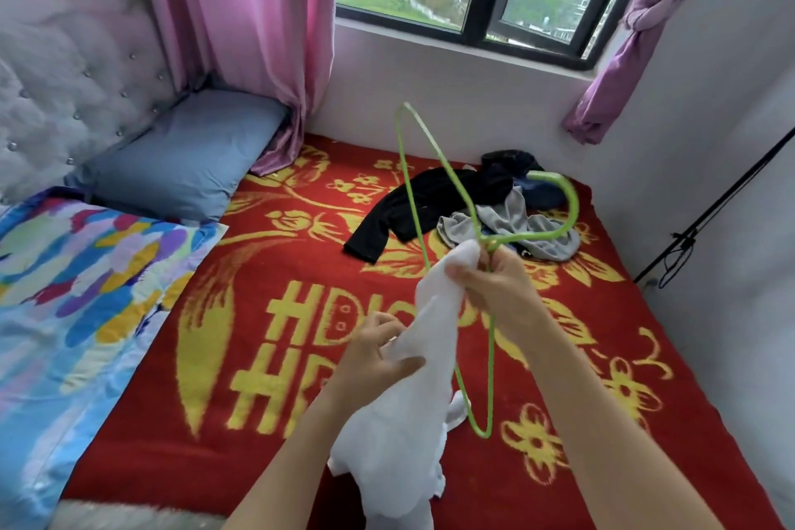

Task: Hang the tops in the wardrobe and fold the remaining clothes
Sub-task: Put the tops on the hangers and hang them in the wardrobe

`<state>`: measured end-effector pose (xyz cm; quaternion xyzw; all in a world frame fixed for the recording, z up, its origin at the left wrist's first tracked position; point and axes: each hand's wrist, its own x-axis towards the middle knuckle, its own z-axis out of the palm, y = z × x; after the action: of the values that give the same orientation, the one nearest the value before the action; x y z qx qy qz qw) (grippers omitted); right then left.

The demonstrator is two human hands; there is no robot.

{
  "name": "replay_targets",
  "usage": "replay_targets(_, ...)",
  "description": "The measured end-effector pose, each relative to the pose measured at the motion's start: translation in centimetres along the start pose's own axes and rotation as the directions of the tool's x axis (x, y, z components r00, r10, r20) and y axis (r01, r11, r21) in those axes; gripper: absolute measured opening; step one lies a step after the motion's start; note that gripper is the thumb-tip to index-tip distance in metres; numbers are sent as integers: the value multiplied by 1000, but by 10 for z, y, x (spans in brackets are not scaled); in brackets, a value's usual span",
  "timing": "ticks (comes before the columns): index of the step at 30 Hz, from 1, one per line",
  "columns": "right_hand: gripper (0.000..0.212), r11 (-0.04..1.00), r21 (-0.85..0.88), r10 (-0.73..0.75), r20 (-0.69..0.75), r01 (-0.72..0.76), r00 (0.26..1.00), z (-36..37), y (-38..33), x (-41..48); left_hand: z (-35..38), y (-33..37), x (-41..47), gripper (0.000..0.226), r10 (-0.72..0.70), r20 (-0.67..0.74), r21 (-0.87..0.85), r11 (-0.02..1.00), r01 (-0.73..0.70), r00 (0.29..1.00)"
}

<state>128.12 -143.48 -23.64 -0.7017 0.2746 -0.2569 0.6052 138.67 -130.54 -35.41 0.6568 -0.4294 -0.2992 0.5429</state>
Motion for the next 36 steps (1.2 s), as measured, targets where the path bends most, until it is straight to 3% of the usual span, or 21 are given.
replay_targets(1, 20, 1000, 13, -13, -15, 13, 1000, -5, -12, 3, 1, -5, 4, 50, -37, 90, -4, 999, 37, 995)
replay_targets(3, 19, 998, 51, -44, -25, 46, 999, -15, -42, 6, 7, -8, 9, 70, -132, 206, -61, 987, 147, 970)
replay_targets(6, 26, 991, 48, -121, -19, 122, 992, -26, -87, 2, 19, -1, 23, 58, -244, 264, -190, 935, 299, 933)
replay_targets(8, 28, 985, -15, -171, -41, 171, 984, -34, -111, -2, 26, 8, 35, 51, -298, 265, -9, 950, 311, 917)
replay_targets(10, 31, 977, -49, -212, -94, 209, 973, -44, -128, -4, 34, 14, 49, 65, -321, 252, 149, 945, 291, 913)
replay_targets(13, 23, 966, -70, -257, -165, 249, 952, -60, -144, -6, 47, 36, 66, 73, -208, 297, 213, 966, 148, 932)
replay_targets(16, 13, 963, -74, -269, -219, 259, 938, -72, -152, -11, 62, 61, 79, 68, -72, 486, 21, 997, 70, 871)
replay_targets(18, 15, 962, -59, -272, -255, 266, 928, -80, -153, -14, 75, 71, 85, 47, 50, 546, -50, 998, -27, 836)
replay_targets(20, 13, 961, -51, -276, -310, 273, 910, -93, -153, -18, 87, 77, 89, 19, 156, 448, -83, 988, -133, 880)
replay_targets(23, 14, 963, -81, -269, -399, 259, 877, -122, -151, -28, 84, 69, 97, 31, 235, 219, -102, 971, -217, 947)
replay_targets(26, 21, 966, -89, -254, -484, 242, 838, -150, -141, -37, 60, 61, 106, 23, 287, 121, -11, 958, -288, 950)
replay_targets(31, 46, 965, -59, -239, -593, 255, 769, -173, -128, -37, 27, 54, 125, 30, 354, 18, 295, 892, -343, 935)
replay_targets(34, 50, 966, -157, -257, -638, 204, 726, -186, -122, -35, -6, 57, 133, 18, 370, -43, 236, 906, -351, 928)
replay_targets(36, 45, 961, -221, -271, -642, 165, 717, -190, -114, -34, -25, 78, 129, 21, 403, -25, 193, 900, -392, 915)
